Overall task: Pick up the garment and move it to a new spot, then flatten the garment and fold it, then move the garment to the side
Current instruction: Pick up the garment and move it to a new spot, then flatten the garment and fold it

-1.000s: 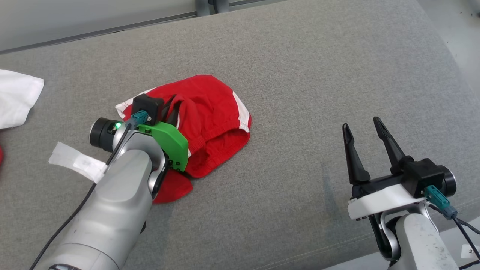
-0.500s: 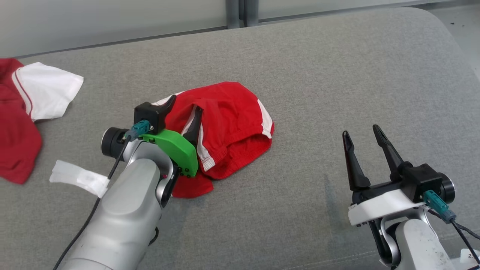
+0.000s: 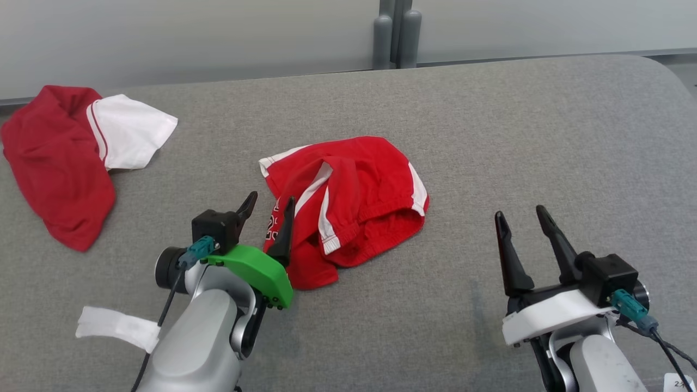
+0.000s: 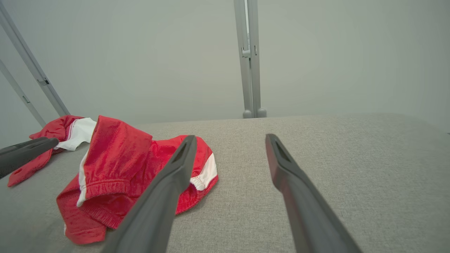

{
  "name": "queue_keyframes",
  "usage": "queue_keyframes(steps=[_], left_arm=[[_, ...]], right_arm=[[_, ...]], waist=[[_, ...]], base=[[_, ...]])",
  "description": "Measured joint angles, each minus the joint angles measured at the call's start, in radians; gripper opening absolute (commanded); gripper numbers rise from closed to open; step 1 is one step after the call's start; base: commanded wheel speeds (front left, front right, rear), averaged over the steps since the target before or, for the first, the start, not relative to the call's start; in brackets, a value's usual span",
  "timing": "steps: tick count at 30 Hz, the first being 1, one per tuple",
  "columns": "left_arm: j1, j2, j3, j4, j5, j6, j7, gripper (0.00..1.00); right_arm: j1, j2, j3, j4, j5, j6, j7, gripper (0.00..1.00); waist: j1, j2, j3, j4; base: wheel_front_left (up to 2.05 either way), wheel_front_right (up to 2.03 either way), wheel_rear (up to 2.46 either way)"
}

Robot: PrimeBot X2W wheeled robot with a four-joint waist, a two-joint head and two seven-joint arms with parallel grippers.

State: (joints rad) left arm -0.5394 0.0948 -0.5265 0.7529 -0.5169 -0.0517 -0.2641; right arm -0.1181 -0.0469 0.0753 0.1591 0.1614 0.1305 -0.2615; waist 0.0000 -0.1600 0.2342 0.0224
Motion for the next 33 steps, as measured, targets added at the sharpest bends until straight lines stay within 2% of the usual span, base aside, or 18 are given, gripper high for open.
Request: queue_keyframes(steps=[5, 14, 22, 33], left_arm=[[0.103, -0.003, 0.060, -0.140, 0.032, 0.035, -0.001, 1.00], [0.263, 0.013, 0.139, -0.321, 0.109, 0.062, -0.001, 1.00], [0.352, 0.014, 0.184, -0.412, 0.144, 0.074, -0.001, 1.00], [0.384, 0.003, 0.218, -0.467, 0.162, 0.078, -0.001, 1.00]], right_arm=[[0.010, 0.000, 0.060, 0.049, 0.097, 0.000, 0.000, 1.00], [-0.012, 0.000, 0.188, 0.132, 0.234, 0.000, 0.000, 1.00], [-0.043, 0.000, 0.277, 0.216, 0.385, 0.000, 0.000, 1.00], [-0.158, 0.000, 0.344, 0.378, 0.592, 0.000, 0.000, 1.00]], waist=[[0.0000, 0.0000, -0.004, 0.034], [0.0000, 0.0002, -0.002, 0.117], [0.0000, 0.0001, -0.003, 0.199], [0.0000, 0.0001, 0.018, 0.290]], base=[[0.00, 0.00, 0.00], [0.00, 0.00, 0.00], [0.00, 0.00, 0.00], [0.00, 0.00, 0.00]])
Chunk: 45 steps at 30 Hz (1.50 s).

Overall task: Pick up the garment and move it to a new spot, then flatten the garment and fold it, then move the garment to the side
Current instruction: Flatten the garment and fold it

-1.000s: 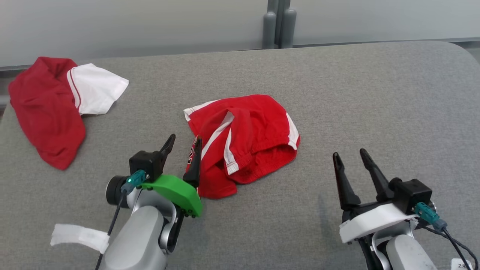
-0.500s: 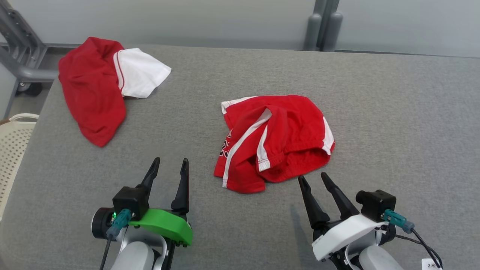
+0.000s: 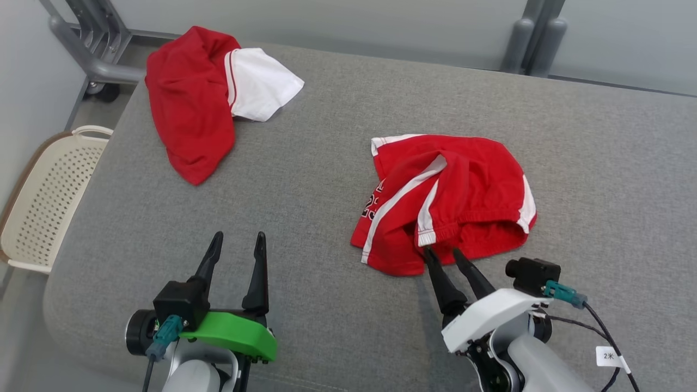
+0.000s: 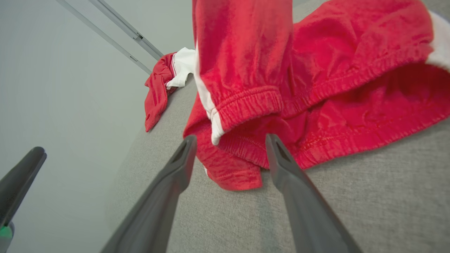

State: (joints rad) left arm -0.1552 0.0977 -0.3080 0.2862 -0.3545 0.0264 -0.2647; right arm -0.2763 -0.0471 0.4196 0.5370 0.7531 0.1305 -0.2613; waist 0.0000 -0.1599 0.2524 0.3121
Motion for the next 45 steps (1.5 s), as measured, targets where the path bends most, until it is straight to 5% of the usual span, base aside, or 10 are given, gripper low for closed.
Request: queue_keyframes(steps=[9, 11, 16, 30, 45], left_arm=[[-0.001, -0.014, 0.007, -0.004, 0.014, -0.010, 0.000, 1.00], [-0.001, -0.015, 0.010, -0.004, 0.017, -0.010, 0.000, 1.00], [0.001, -0.017, 0.025, -0.004, 0.023, -0.010, 0.000, 1.00], [0.052, -0.025, 0.036, 0.007, 0.026, -0.019, 0.000, 1.00], [0.064, -0.042, 0.016, 0.015, 0.022, -0.027, 0.000, 1.00]], right_arm=[[-0.112, 0.001, -0.015, 0.095, 0.044, 0.000, 0.000, 0.98], [-0.129, 0.000, -0.024, 0.106, 0.029, 0.000, 0.000, 0.45], [-0.137, 0.001, -0.061, 0.096, -0.033, 0.000, 0.000, 0.00], [-0.012, -0.003, -0.179, -0.039, -0.179, 0.000, 0.009, 0.00], [0.031, -0.258, -0.254, -0.257, -0.258, 0.000, 0.402, 0.00]], waist=[[0.0000, 0.0000, 0.042, 0.050], [0.0000, 0.0000, 0.050, 0.058], [0.0000, 0.0000, 0.051, 0.053], [0.0000, -0.0001, -0.002, -0.056], [0.0000, -0.0003, -0.027, -0.153]], base=[[0.00, 0.00, 0.00], [0.00, 0.00, 0.00], [0.00, 0.00, 0.00], [0.00, 0.00, 0.00], [0.00, 0.00, 0.00]])
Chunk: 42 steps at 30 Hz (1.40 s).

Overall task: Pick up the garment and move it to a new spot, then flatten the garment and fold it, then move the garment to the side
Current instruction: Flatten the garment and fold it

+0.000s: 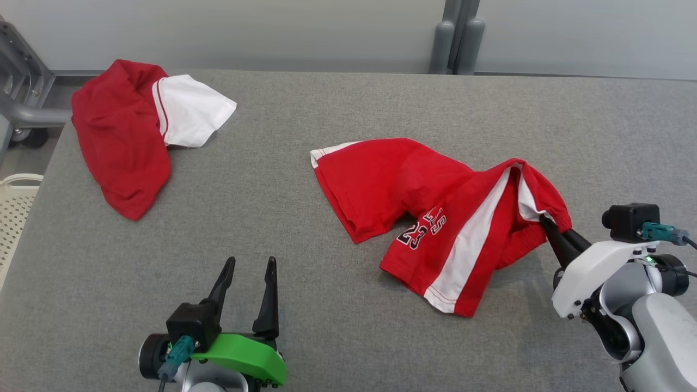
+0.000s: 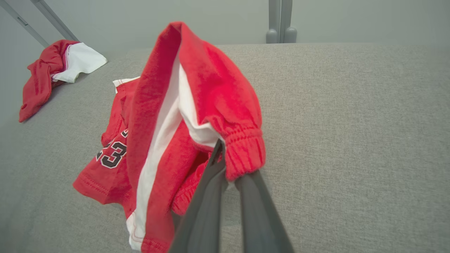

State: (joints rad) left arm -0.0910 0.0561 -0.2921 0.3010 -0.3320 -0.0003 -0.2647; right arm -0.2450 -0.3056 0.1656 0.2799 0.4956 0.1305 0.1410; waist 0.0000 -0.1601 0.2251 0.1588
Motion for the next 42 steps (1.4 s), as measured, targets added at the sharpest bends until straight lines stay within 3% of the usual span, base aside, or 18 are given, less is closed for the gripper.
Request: queue_keyframes(steps=[6, 12, 13, 14, 21, 28, 35, 42], left_arm=[[-0.009, -0.003, -0.020, 0.009, 0.000, -0.006, 0.000, 1.00], [-0.028, -0.004, -0.034, 0.019, 0.000, -0.010, 0.000, 1.00], [-0.029, -0.005, -0.037, 0.021, 0.000, -0.010, 0.000, 1.00], [-0.029, -0.005, -0.039, 0.023, 0.000, -0.010, 0.000, 1.00], [-0.034, -0.006, -0.063, 0.036, -0.001, -0.018, 0.000, 1.00], [-0.035, -0.006, -0.124, 0.062, -0.018, -0.035, 0.000, 1.00], [-0.049, -0.007, -0.247, 0.117, -0.105, -0.063, 0.020, 1.00], [-0.107, -0.007, -0.366, 0.196, -0.225, -0.080, 0.052, 1.00]], right_arm=[[-0.006, -0.010, -0.042, 0.075, -0.041, 0.000, 0.023, 0.00], [-0.049, 0.000, -0.038, 0.208, -0.097, 0.000, -0.049, 0.00], [-0.056, 0.003, -0.038, 0.227, -0.106, 0.000, -0.068, 0.43], [-0.064, 0.007, -0.037, 0.247, -0.114, 0.000, -0.083, 1.00], [-0.081, 0.024, -0.045, 0.346, -0.138, 0.000, -0.169, 1.00], [-0.064, 0.028, -0.061, 0.359, -0.128, 0.000, -0.228, 1.00], [-0.041, 0.055, -0.137, 0.291, -0.146, 0.000, -0.304, 1.00], [-0.009, 0.129, -0.198, 0.146, -0.208, 0.000, -0.338, 1.00]], waist=[[0.0000, 0.0000, 0.022, -0.005], [0.0000, 0.0000, 0.040, -0.001], [0.0000, 0.0000, 0.041, 0.000], [0.0000, 0.0000, 0.042, 0.000], [0.0000, 0.0001, 0.039, -0.015], [0.0000, 0.0001, 0.033, -0.060], [0.0000, 0.0002, 0.031, -0.124], [0.0000, 0.0002, 0.037, -0.187]], base=[[0.00, 0.00, 0.00], [0.00, 0.00, 0.00], [0.00, 0.00, 0.00], [0.00, 0.00, 0.00], [0.00, 0.00, 0.00], [0.00, 0.00, 0.00], [0.00, 0.00, 0.00], [0.00, 0.00, 0.00]])
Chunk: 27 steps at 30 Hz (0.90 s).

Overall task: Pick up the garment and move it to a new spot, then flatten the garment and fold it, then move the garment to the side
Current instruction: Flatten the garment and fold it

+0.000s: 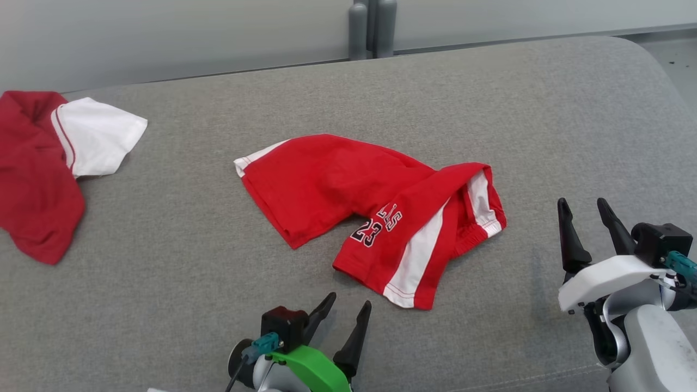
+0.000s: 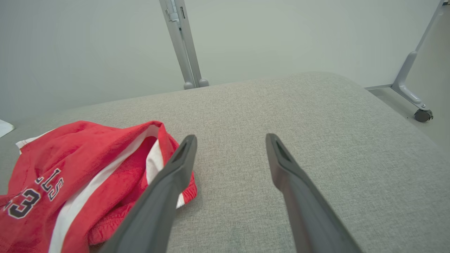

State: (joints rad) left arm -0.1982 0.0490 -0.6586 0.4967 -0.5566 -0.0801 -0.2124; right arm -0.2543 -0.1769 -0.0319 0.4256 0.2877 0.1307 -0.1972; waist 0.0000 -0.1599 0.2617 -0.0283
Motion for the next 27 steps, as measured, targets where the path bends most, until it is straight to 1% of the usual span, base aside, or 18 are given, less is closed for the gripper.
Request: queue_keyframes(steps=[6, 10, 17, 18, 19, 21, 22, 27], left_arm=[[-0.096, 0.000, -0.064, 0.105, -0.075, 0.014, -0.007, 1.00], [-0.148, 0.000, -0.097, 0.176, -0.130, 0.037, -0.019, 1.00], [-0.217, 0.000, -0.149, 0.237, -0.190, 0.046, -0.044, 1.00], [-0.224, 0.000, -0.154, 0.242, -0.197, 0.046, -0.044, 0.92], [-0.232, 0.000, -0.159, 0.246, -0.202, 0.047, -0.045, 0.57], [-0.246, 0.000, -0.174, 0.246, -0.218, 0.047, -0.046, 0.22], [-0.251, 0.000, -0.181, 0.244, -0.226, 0.047, -0.049, 0.00], [-0.264, 0.000, -0.198, 0.226, -0.242, 0.045, -0.050, 0.00]], right_arm=[[0.030, 0.053, -0.012, -0.113, -0.036, 0.000, 0.019, 1.00], [0.050, 0.071, -0.023, -0.165, -0.046, 0.000, 0.031, 1.00], [0.070, 0.093, -0.037, -0.233, -0.057, 0.000, 0.046, 1.00], [0.071, 0.095, -0.038, -0.239, -0.058, 0.000, 0.048, 1.00], [0.073, 0.098, -0.038, -0.245, -0.059, 0.000, 0.048, 1.00], [0.081, 0.102, -0.037, -0.253, -0.060, 0.000, 0.050, 1.00], [0.084, 0.103, -0.036, -0.256, -0.060, 0.000, 0.050, 1.00], [0.088, 0.110, -0.039, -0.265, -0.060, 0.000, 0.050, 1.00]], waist=[[0.0000, 0.0000, 0.014, -0.053], [0.0000, 0.0000, 0.028, -0.084], [0.0000, 0.0000, 0.056, -0.118], [0.0000, 0.0000, 0.059, -0.120], [0.0000, 0.0000, 0.061, -0.122], [0.0000, 0.0000, 0.062, -0.123], [0.0000, 0.0000, 0.062, -0.123], [0.0000, 0.0001, 0.058, -0.108]], base=[[0.00, 0.00, 0.00], [0.00, 0.00, 0.00], [0.00, 0.00, 0.00], [0.00, 0.00, 0.00], [0.00, 0.00, 0.00], [0.00, 0.00, 0.00], [0.00, 0.00, 0.00], [0.00, 0.00, 0.00]])
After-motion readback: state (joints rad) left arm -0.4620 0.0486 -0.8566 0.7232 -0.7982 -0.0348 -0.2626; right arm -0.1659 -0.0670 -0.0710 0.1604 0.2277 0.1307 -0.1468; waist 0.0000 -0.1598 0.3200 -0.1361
